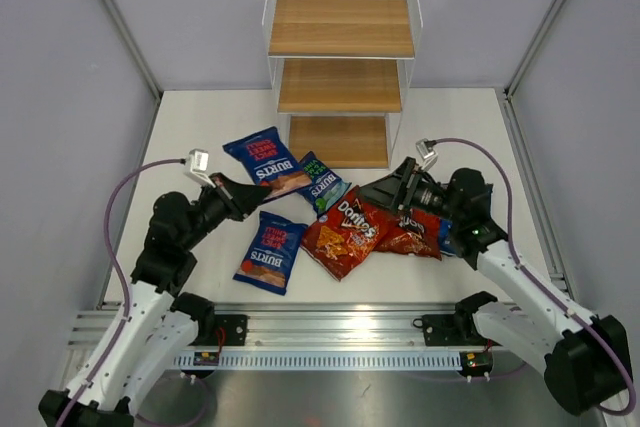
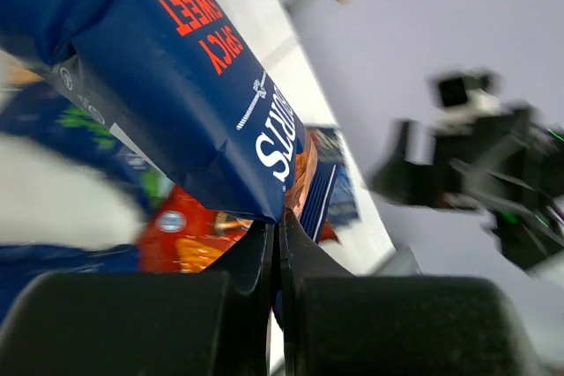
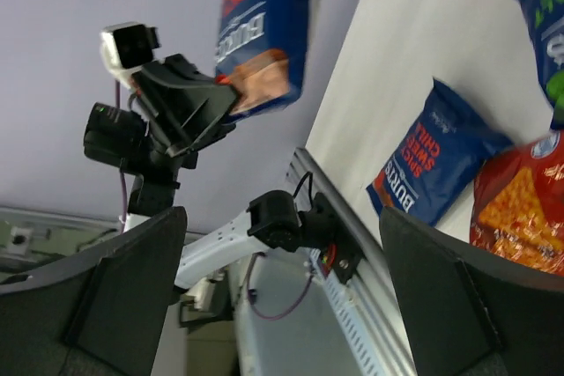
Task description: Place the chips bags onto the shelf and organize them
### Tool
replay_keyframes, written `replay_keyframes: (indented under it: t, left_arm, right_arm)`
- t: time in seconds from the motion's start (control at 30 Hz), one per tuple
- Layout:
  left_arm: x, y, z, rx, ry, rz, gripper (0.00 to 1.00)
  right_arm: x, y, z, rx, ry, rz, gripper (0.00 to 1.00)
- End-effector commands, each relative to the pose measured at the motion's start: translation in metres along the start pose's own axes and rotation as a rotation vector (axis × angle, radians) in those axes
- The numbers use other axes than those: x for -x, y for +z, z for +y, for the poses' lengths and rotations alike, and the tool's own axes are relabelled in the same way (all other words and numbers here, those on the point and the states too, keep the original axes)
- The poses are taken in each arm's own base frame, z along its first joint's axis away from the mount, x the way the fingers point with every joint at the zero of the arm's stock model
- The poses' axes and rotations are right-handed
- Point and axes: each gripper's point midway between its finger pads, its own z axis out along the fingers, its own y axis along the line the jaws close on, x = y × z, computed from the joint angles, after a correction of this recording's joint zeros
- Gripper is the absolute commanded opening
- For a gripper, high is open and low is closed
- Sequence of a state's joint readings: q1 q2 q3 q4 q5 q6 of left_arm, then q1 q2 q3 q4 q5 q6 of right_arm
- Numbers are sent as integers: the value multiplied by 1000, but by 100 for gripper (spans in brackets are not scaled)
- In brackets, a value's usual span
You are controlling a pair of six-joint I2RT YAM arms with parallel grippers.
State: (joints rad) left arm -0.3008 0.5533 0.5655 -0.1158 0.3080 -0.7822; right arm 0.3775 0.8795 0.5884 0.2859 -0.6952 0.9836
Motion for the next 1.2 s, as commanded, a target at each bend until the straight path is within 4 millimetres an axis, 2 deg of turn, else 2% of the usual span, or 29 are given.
replay_keyframes:
  t: [0.0, 0.07, 0.17, 0.2, 0.23, 0.27, 0.33, 0.4, 0.53, 0.6, 0.67, 0.73, 0.83, 0.9, 1.0, 1.07, 1.1, 1.17]
  left_arm:
    - [-7, 0, -71, -362, 96, 61, 0]
    - [-16, 3, -86, -423, 138, 97, 0]
    - [-21, 4, -94, -454, 175, 90, 0]
    - [-23, 6, -94, -460, 178, 97, 0]
    - [-27, 6, -97, -479, 173, 109, 0]
    - [-27, 4, -108, -533, 180, 99, 0]
    - [-38, 4, -115, -581, 168, 130, 0]
    - [-38, 5, -124, -615, 178, 120, 0]
    - [-49, 15, -135, -637, 198, 168, 0]
    - [-42, 17, -144, -647, 220, 159, 0]
    - [-44, 26, -139, -598, 231, 194, 0]
    - [-37, 30, -146, -599, 262, 197, 0]
    - [-49, 34, -151, -646, 222, 247, 0]
    - [-47, 33, -162, -704, 190, 231, 0]
    - [-50, 35, -168, -732, 157, 213, 0]
    - [-51, 35, -173, -754, 146, 199, 0]
    - [-54, 38, -173, -751, 138, 206, 0]
    - [-57, 39, -176, -754, 133, 214, 0]
  right_arm:
    - [11, 16, 31, 128, 147, -55, 99]
    - [15, 17, 20, 45, 191, -80, 99]
    - [16, 9, 12, 15, 294, -151, 99]
    - [10, 6, 5, 20, 372, -157, 99]
    - [13, 6, 15, 75, 368, -168, 99]
    - [12, 6, 16, 81, 385, -159, 99]
    - [7, 12, 15, 53, 393, -127, 100]
    - [3, 16, 18, 51, 394, -114, 100]
    - [-3, 20, 34, 98, 365, -84, 99]
    - [-2, 14, 34, 93, 343, -112, 99]
    - [1, 6, 38, 95, 313, -142, 99]
    - [6, -3, 50, 114, 276, -177, 99]
    - [9, -5, 54, 113, 259, -183, 98]
    - [8, -2, 54, 129, 276, -177, 97]
    - [8, -1, 53, 146, 296, -180, 91]
    - [10, -1, 54, 153, 290, -189, 82]
    - [12, -3, 54, 154, 288, -205, 77]
    - [14, -4, 55, 155, 272, -220, 60]
